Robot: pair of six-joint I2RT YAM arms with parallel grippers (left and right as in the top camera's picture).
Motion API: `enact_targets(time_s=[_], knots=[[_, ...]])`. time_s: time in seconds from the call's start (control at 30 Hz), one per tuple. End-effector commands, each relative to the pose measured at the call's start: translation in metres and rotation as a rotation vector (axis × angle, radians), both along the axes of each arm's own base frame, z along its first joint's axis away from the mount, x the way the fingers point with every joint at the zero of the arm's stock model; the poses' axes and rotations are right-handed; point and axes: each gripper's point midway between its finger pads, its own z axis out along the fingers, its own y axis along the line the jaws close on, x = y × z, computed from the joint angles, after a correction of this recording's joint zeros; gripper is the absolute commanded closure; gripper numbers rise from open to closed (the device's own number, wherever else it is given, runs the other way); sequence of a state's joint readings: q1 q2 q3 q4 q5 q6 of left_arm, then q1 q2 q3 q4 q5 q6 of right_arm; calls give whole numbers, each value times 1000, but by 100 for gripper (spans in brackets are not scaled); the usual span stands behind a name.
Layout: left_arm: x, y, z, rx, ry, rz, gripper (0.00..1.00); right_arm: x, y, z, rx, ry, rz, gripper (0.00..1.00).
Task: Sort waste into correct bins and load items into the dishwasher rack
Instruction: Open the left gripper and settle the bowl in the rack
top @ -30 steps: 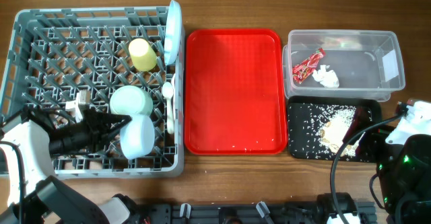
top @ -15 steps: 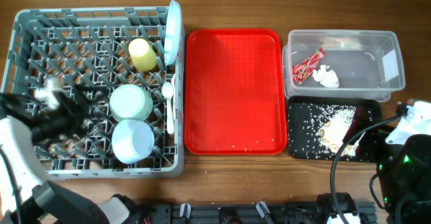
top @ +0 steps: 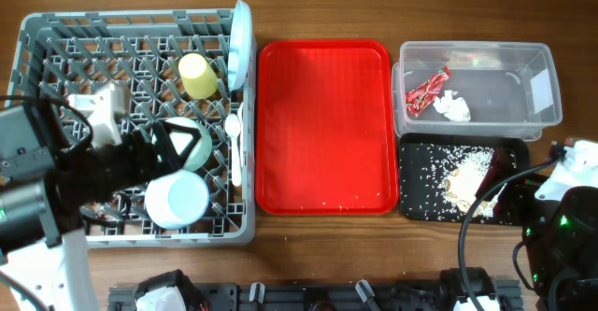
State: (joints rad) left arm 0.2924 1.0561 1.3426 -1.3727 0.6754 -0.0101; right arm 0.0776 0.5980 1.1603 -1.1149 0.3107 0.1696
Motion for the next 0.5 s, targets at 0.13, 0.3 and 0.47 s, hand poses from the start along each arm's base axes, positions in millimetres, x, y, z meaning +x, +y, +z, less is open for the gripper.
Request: enact_targets(time_s=[0.13,0.3,0.47], knots=[[-26,-26,-44,110,207,-90,90,0,2,3,-6,-7,15,0],[-39,9,-102,268,414,114,96,0,2,3,-7,-7,15,0],[-39,16,-130,256,486,240,96,0,2,3,-6,-7,15,0]])
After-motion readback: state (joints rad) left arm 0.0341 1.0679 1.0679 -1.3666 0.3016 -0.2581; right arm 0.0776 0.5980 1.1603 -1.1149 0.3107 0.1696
